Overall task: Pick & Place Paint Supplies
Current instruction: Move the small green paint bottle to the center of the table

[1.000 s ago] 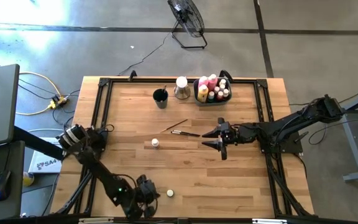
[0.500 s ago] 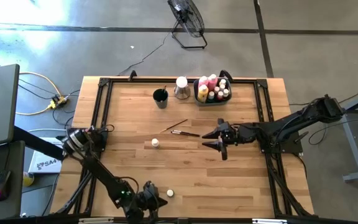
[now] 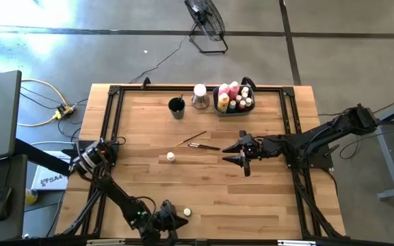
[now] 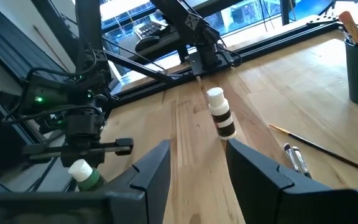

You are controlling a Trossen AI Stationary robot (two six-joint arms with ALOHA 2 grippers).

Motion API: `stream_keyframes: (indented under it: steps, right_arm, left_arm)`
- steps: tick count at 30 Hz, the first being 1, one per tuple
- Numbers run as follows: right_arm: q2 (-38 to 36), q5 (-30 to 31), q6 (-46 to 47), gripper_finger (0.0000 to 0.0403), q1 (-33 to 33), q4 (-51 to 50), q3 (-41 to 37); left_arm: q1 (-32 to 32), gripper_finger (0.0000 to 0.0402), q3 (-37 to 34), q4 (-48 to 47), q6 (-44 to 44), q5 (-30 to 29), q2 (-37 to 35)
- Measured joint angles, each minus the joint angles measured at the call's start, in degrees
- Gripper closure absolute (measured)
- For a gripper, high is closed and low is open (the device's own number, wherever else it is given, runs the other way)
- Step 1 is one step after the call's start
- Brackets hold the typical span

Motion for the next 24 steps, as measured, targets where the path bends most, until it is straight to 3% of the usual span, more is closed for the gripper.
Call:
stream_keyframes:
  steps: [13, 18, 24]
  right_arm:
    - [0.0, 0.2, -0.3, 0.0254, 0.0, -0.1, 0.0]
    - [0.0, 0.2, -0.3, 0.0254, 0.0, -0.2, 0.0]
    - [0.0, 0.2, -0.4, 0.0254, 0.0, -0.5, 0.0]
  left_arm:
    - [2.4, 0.0402, 7.3, -13.0, 0.6, 4.5, 0.0]
    - [2.6, 0.0402, 7.3, -13.5, 0.2, 2.8, 0.0]
    - [2.6, 0.0402, 7.3, -15.8, 0.2, -3.7, 0.0]
